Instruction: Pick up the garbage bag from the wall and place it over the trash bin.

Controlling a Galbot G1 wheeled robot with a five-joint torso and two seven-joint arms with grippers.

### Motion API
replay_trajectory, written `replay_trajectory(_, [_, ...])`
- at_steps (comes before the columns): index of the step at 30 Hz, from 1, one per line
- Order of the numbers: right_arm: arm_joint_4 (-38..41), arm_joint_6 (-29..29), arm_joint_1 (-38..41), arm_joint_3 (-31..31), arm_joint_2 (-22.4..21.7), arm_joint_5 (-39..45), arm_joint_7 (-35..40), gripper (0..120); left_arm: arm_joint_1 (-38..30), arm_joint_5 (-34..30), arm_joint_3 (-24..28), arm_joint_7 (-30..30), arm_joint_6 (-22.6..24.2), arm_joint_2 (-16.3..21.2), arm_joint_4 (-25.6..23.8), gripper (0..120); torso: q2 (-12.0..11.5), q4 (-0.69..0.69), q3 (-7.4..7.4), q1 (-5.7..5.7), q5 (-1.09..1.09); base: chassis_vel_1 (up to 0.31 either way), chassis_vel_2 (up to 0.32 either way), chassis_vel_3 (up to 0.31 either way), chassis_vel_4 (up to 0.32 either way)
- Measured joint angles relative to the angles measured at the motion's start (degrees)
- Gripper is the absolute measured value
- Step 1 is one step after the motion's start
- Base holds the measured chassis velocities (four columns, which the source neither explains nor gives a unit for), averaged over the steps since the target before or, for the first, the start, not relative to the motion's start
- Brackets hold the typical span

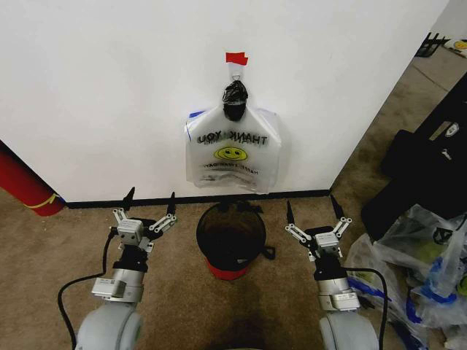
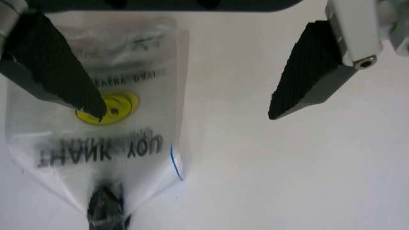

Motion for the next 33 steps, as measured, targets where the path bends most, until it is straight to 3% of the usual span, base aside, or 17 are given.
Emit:
replay_trajectory(4, [0.65, -0.90, -0.50, 1.01, -1.16, 2.93, -0.10, 100, -0.02, -0.15, -1.87, 2.77, -2.03, -0.05, 1.43, 100, 0.00, 0.00, 0.00, 0.00, 0.00, 0.000, 0.000, 0.000, 0.000])
replay_trajectory(11, [0.90, -1.60, -1.14, 0.42, -1.05, 5.81, -0.10, 100, -0.85, 0.49, -2.16, 2.33, -2.17, -0.39, 1.92, 100, 0.00, 0.00, 0.00, 0.00, 0.00, 0.000, 0.000, 0.000, 0.000])
replay_trajectory(23, [0.59, -1.07, -0.59, 1.11, -0.51, 4.54, -0.99, 100, -0.89, 2.03, -2.51, 2.77, -3.09, -0.85, 2.27, 100, 0.00, 0.00, 0.00, 0.00, 0.00, 0.000, 0.000, 0.000, 0.000])
replay_trajectory(27, [-0.17, 2.26, 0.15, 3.21, -0.39, 0.49, -2.08, 100, -1.07, 5.38, -3.07, 2.82, -4.70, -1.12, 2.81, 100, 0.00, 0.00, 0.00, 0.00, -0.01, 0.000, 0.000, 0.000, 0.000])
replay_trajectory(30, [-1.48, 8.72, 1.70, 7.36, -0.09, -6.41, -6.84, 100, -1.97, 12.72, -6.00, 4.72, -9.28, -1.72, 4.11, 100, 0.00, 0.00, 0.00, 0.00, 0.00, 0.000, 0.000, 0.000, 0.000])
replay_trajectory(33, [-1.52, 10.13, 1.82, 8.38, -0.12, -8.59, -8.39, 100, -2.22, 15.03, -7.23, 6.45, -10.98, -1.91, 4.25, 100, 0.00, 0.00, 0.00, 0.00, 0.00, 0.000, 0.000, 0.000, 0.000])
